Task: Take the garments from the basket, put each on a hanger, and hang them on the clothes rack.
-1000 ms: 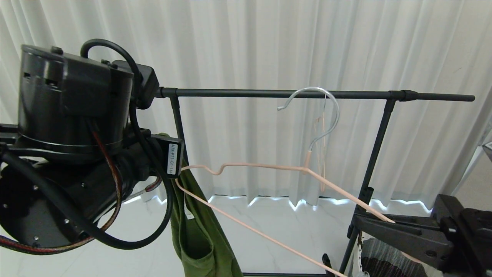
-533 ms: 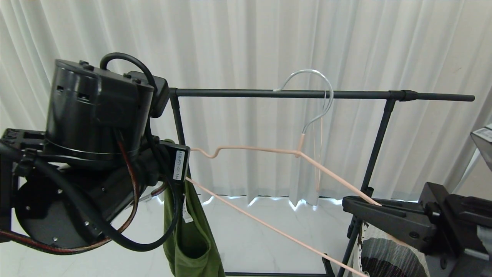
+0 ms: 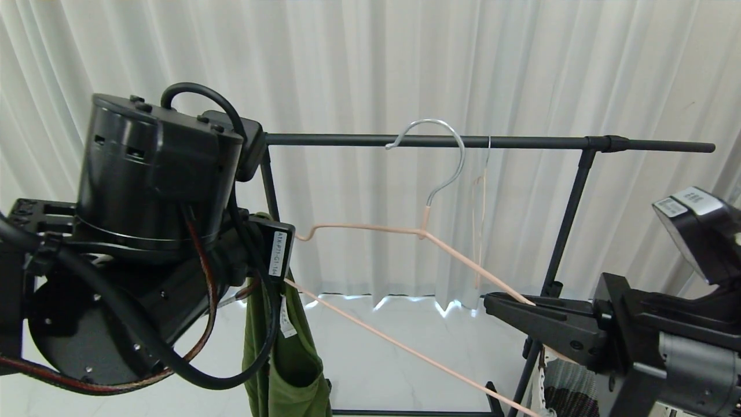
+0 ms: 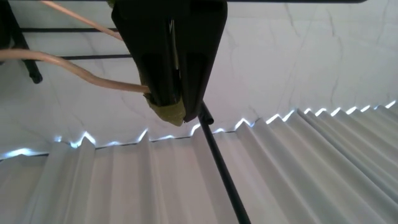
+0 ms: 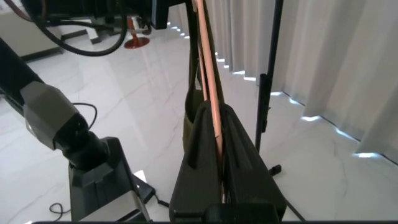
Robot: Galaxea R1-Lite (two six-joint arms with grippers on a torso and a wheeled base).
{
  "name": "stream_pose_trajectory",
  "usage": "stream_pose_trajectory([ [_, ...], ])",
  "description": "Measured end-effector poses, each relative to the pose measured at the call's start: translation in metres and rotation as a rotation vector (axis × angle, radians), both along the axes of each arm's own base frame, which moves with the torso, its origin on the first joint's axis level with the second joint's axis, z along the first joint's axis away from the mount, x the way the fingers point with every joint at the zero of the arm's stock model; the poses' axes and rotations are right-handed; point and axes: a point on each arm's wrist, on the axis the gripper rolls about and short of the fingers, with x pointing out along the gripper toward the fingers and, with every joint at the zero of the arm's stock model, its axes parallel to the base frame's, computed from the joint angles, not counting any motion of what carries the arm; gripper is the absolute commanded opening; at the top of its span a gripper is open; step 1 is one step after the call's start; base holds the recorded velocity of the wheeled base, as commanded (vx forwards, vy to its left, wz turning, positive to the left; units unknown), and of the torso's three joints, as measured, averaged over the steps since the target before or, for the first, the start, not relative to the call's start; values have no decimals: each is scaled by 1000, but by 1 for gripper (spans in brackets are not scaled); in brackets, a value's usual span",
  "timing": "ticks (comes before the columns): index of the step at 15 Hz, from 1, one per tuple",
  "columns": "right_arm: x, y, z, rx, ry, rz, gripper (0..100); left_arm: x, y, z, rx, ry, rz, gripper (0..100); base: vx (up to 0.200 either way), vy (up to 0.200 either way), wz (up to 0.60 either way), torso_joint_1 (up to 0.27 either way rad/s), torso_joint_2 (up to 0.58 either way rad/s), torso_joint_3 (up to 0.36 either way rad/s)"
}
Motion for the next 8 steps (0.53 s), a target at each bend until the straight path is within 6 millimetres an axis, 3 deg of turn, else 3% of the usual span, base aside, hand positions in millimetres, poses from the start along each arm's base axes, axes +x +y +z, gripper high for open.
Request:
stream_pose_trajectory([
  [8, 12, 22, -19, -65, 43, 9, 0, -11, 2, 9, -26, -26, -29, 0, 0, 0, 0, 0, 0, 0],
])
